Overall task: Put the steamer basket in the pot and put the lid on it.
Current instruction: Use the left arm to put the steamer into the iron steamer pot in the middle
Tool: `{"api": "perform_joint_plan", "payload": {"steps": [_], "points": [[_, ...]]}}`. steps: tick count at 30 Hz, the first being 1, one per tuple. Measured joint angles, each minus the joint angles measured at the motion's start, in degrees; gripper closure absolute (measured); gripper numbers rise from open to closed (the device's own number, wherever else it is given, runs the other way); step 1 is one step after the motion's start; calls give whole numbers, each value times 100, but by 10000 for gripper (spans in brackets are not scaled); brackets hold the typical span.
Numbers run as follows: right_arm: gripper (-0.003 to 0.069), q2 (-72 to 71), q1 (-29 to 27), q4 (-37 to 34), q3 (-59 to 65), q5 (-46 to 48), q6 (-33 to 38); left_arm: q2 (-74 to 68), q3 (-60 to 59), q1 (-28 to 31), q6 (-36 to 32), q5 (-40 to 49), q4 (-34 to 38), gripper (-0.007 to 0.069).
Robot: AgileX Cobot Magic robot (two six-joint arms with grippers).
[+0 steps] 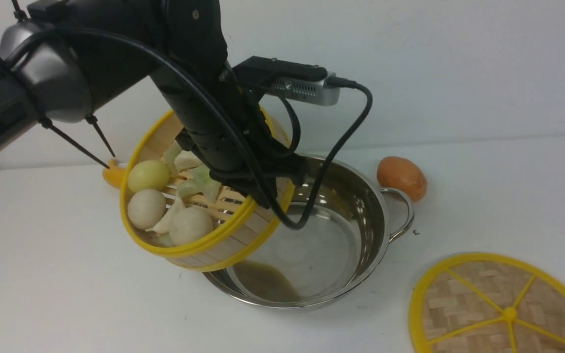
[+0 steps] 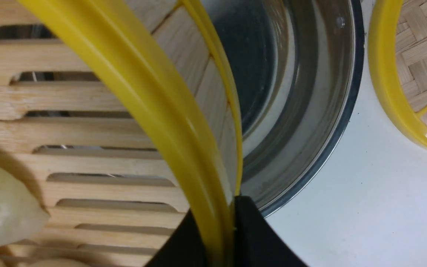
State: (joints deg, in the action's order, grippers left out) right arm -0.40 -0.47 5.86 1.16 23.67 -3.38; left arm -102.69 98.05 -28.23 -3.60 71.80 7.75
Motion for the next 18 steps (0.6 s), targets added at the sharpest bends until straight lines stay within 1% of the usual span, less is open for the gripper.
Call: {"api": "perform_joint_plan", "payload": {"steps": [4,13,18], "points": [[418,0,0,0,0,0,0,0,23,0,12,6,-19,576],[418,0,0,0,0,0,0,12,23,0,16,11,-369,576],[418,0,0,0,0,0,0,293,23,0,4,17,-392,576]]}}
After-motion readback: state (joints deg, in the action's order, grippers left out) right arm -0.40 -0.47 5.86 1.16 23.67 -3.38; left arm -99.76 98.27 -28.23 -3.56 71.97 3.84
